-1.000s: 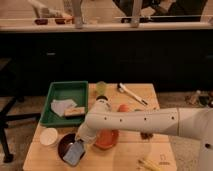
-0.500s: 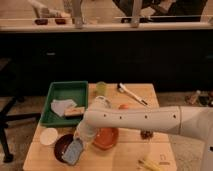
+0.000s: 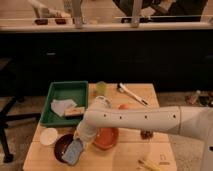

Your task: Wipe purple bowl with sponge

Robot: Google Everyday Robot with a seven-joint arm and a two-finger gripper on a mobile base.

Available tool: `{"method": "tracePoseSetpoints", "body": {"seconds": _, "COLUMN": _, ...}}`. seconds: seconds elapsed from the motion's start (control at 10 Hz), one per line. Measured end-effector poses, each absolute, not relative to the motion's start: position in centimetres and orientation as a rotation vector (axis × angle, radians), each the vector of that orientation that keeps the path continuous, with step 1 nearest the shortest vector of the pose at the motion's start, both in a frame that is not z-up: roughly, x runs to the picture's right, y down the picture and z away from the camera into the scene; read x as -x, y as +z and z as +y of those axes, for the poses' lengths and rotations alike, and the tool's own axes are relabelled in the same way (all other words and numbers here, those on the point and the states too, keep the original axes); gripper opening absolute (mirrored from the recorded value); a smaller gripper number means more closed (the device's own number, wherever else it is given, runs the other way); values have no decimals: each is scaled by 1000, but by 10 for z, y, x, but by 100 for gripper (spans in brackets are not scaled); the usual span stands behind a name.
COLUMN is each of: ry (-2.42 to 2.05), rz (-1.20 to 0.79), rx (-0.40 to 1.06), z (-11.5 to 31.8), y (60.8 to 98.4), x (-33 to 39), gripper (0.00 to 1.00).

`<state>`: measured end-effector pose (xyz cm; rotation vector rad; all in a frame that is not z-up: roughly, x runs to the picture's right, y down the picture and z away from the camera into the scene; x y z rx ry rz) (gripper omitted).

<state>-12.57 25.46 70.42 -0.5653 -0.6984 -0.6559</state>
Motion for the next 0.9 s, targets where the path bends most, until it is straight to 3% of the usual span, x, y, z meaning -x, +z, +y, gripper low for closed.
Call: {"method": "tracePoseSetpoints", "body": {"seconds": 0.9, "ry": -753, "rz": -799, "rx": 538, "z": 242, "y": 710, "x": 195, "gripper": 0}}
